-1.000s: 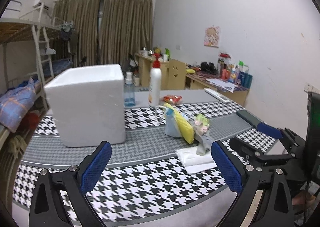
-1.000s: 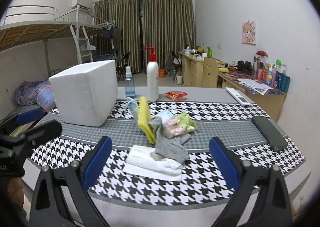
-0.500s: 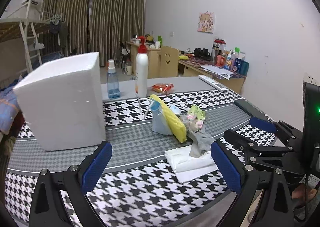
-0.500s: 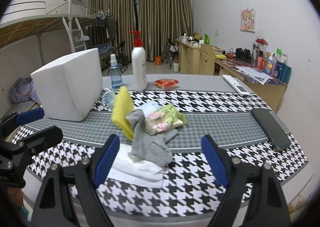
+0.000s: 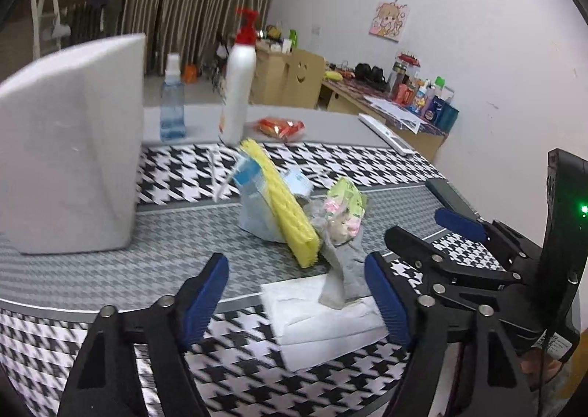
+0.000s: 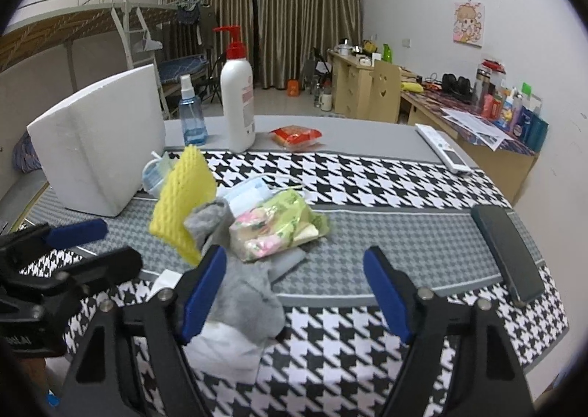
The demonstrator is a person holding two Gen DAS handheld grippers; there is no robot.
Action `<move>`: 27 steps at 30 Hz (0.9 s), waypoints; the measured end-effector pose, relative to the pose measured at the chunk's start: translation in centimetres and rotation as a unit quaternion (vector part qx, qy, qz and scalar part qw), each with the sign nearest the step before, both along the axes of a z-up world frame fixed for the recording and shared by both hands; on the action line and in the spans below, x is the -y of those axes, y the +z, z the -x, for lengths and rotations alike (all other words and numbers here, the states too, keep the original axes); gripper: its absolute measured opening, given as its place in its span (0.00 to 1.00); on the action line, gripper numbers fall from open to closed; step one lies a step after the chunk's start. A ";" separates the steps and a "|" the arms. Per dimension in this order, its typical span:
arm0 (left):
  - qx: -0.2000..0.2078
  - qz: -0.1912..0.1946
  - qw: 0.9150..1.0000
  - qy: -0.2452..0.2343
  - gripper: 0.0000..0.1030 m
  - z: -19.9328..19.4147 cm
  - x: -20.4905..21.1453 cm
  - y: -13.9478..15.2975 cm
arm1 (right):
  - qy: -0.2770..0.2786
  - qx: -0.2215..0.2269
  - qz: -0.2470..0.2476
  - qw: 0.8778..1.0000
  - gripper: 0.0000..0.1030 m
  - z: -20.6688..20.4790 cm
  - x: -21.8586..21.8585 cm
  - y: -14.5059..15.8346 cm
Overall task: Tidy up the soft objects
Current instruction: 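Reach the left tool to the yellow sponge while the right tool reaches the snack bag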
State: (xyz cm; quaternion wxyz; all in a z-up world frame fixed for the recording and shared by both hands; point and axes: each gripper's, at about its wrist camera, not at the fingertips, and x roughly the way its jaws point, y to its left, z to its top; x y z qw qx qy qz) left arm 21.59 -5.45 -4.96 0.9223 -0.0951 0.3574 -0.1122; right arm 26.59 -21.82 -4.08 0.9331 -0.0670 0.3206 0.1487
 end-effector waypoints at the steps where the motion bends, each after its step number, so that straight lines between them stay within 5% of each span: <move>1: -0.004 0.004 1.000 -0.001 0.66 -0.3 0.2 -0.1 | -0.001 -0.002 0.001 1.000 0.78 -0.2 0.0 0.0; 13: -0.015 0.050 0.998 0.047 0.36 -2.1 -0.8 -0.9 | 0.011 -0.017 0.013 1.000 0.78 -2.0 -0.2 -0.4; 23: -0.019 0.038 0.998 0.045 0.12 -3.3 0.1 -1.3 | 0.020 -0.030 0.014 0.999 0.78 -3.1 -0.9 -0.8; 27: -0.022 0.039 0.998 0.041 0.10 -3.5 -0.2 -1.6 | 0.017 -0.044 0.014 0.999 0.78 -4.3 -1.2 -1.1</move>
